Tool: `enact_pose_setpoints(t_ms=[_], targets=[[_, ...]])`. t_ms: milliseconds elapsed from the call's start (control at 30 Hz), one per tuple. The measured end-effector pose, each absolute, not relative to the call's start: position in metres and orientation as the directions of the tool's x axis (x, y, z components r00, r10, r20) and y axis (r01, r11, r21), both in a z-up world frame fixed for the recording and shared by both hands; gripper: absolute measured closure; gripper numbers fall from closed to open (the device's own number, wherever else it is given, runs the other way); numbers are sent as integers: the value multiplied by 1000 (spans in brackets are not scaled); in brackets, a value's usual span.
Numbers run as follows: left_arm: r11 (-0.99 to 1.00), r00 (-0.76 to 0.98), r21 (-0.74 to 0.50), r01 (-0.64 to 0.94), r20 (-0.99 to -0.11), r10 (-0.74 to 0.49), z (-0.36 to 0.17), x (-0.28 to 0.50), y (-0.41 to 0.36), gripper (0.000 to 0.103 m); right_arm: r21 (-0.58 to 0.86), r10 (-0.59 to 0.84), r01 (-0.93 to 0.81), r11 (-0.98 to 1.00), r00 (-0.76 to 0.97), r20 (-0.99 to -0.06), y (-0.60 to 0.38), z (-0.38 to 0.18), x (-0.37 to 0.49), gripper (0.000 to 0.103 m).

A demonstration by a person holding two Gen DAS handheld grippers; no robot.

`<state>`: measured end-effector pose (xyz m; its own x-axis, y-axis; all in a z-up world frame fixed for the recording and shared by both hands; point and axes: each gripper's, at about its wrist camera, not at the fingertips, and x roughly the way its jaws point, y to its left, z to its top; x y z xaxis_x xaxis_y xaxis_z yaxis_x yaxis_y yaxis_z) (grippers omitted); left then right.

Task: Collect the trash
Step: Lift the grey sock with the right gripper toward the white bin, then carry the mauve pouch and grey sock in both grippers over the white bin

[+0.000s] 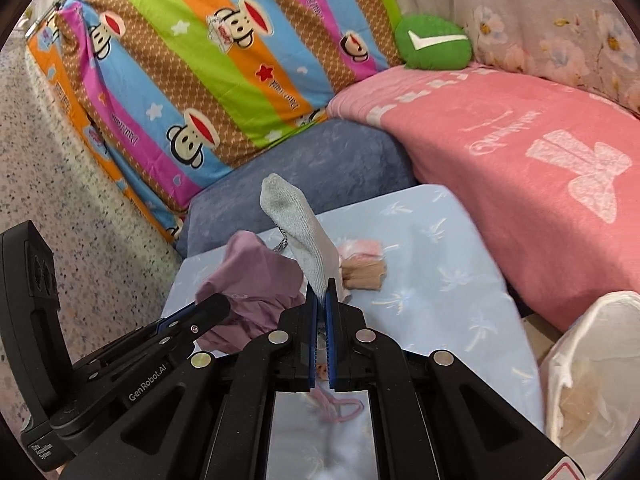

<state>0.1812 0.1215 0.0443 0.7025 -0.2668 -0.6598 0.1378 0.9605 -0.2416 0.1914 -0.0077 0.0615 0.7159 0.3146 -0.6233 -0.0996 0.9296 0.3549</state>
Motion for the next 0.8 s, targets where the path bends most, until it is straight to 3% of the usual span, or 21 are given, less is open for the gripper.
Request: enact_pose_setpoints(t_ms=[600, 633, 700, 733, 800], targets=[[912, 665, -219, 346, -629, -404, 62, 139, 12, 95, 356, 153, 88, 930, 789, -595, -138, 82, 107, 100], [916, 663, -218, 336, -637, -394, 56, 138, 14, 90, 357, 150, 97, 929, 784, -603, -141, 78, 103, 100], [931, 657, -208, 299, -663, -359, 40, 138, 21, 56, 365, 153, 108, 925, 771, -618, -144, 68, 98, 100], [943, 665, -198, 269, -670, -330, 32, 137, 26, 32, 368, 156, 112, 923, 765, -625, -144, 62, 96, 100], [961, 684, -177, 214, -675, -277, 15, 134, 41, 28, 368, 160, 116, 922, 752, -639, -144, 50, 92, 100]])
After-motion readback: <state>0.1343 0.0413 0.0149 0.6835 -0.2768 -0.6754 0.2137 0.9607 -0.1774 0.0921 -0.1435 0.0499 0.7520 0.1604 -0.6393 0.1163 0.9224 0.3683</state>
